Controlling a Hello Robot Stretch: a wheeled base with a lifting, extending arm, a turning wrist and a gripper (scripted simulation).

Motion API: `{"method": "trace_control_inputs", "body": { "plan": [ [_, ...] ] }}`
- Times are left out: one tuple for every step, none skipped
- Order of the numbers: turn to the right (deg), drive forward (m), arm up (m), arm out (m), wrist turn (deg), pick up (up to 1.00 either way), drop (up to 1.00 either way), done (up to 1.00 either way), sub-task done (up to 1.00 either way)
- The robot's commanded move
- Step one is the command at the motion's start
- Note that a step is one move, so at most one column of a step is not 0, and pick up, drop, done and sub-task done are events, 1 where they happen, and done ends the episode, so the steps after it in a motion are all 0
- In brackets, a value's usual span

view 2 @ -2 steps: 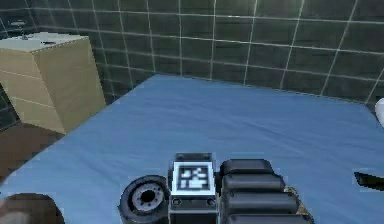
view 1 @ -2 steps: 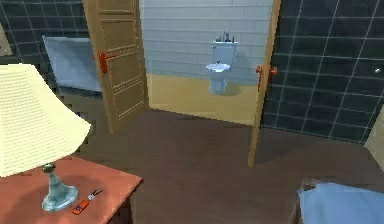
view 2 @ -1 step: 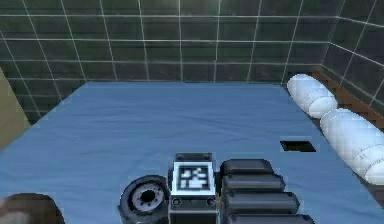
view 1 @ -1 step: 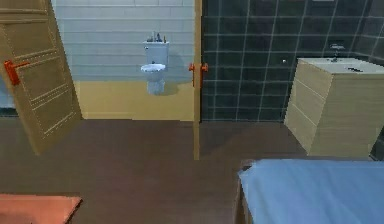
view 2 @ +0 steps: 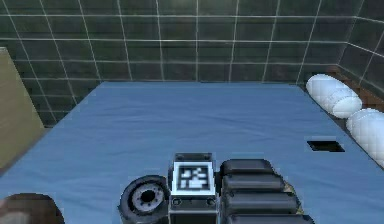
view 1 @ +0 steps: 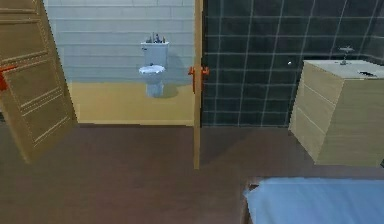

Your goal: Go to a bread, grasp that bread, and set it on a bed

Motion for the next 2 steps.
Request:
{"method": "trace_control_inputs", "body": {
  "plan": [
    [6.0,0.0,0.0,0.0,0.0,0.0,0.0,0.0,0.0],
    [0.0,0.0,0.0,0.48,0.0,0.0,0.0,0.0,0.0]
  ]
}}
